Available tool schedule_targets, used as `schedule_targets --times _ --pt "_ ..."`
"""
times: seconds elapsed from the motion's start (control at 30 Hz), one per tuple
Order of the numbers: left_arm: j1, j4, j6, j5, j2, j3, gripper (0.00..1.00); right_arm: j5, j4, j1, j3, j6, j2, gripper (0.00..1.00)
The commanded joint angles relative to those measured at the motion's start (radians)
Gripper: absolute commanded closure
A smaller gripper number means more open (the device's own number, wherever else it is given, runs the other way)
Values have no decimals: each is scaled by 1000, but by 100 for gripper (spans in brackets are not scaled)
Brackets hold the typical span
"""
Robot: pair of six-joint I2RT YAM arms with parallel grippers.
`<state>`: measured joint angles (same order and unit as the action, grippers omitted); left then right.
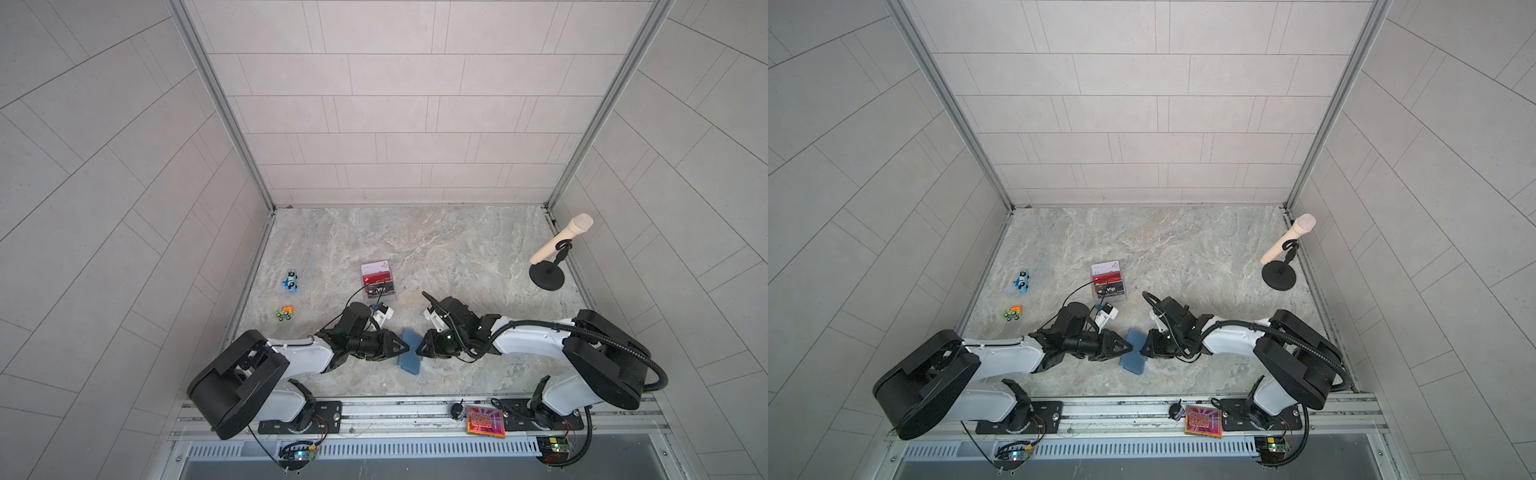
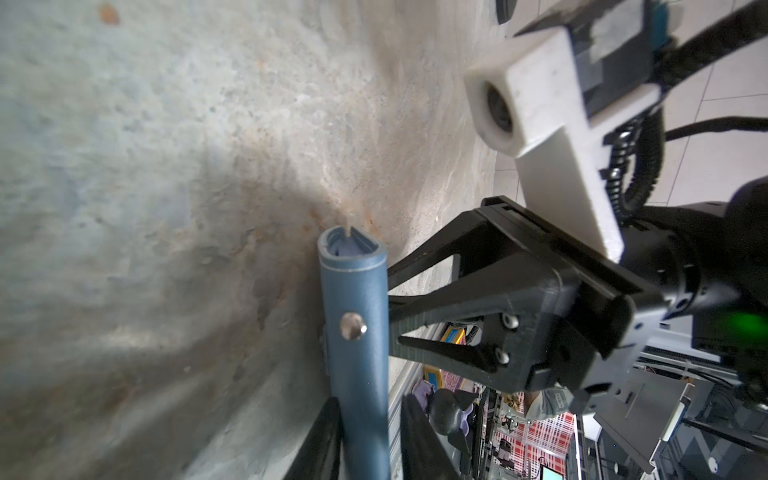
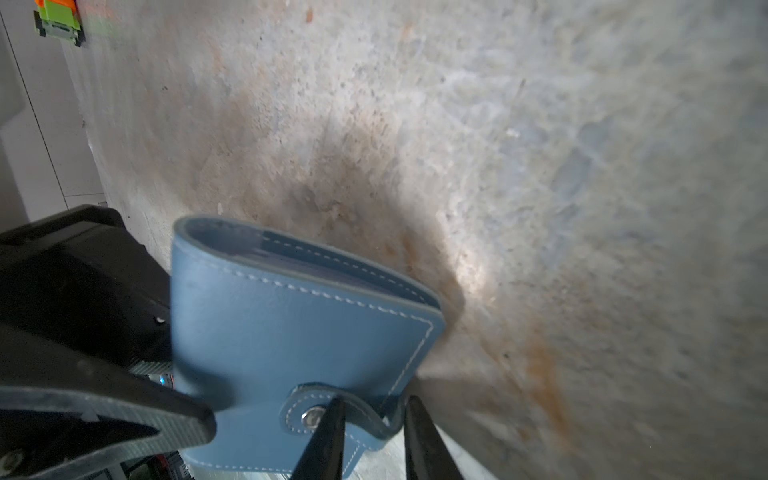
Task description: Take the credit cards out of the card holder
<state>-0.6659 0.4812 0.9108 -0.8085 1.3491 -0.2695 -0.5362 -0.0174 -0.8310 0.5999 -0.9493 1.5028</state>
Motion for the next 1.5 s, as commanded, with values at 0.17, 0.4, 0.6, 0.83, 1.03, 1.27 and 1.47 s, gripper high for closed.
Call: schedule_targets --times 0.17,0.4,0.6,0.83,1.03,1.27,1.47 --pt "-9 66 3 -43 -9 -18 70 56 18 -8 53 25 -55 72" --pt "-11 -28 -48 -7 -11 -36 77 80 67 -8 61 45 -91 72" --pt "-11 -57 -55 49 -33 -44 87 151 182 -31 103 75 -147 74" --pt "-11 -108 -52 154 -117 -51 94 233 322 -83 208 116 -164 69" --pt "-11 -178 -66 183 -192 -66 95 301 374 -117 262 137 -105 60" --pt "-10 -202 -67 177 -237 -63 96 321 363 -123 313 145 -41 66" --pt "-11 -202 -66 186 -243 -62 97 304 344 -125 348 153 14 66"
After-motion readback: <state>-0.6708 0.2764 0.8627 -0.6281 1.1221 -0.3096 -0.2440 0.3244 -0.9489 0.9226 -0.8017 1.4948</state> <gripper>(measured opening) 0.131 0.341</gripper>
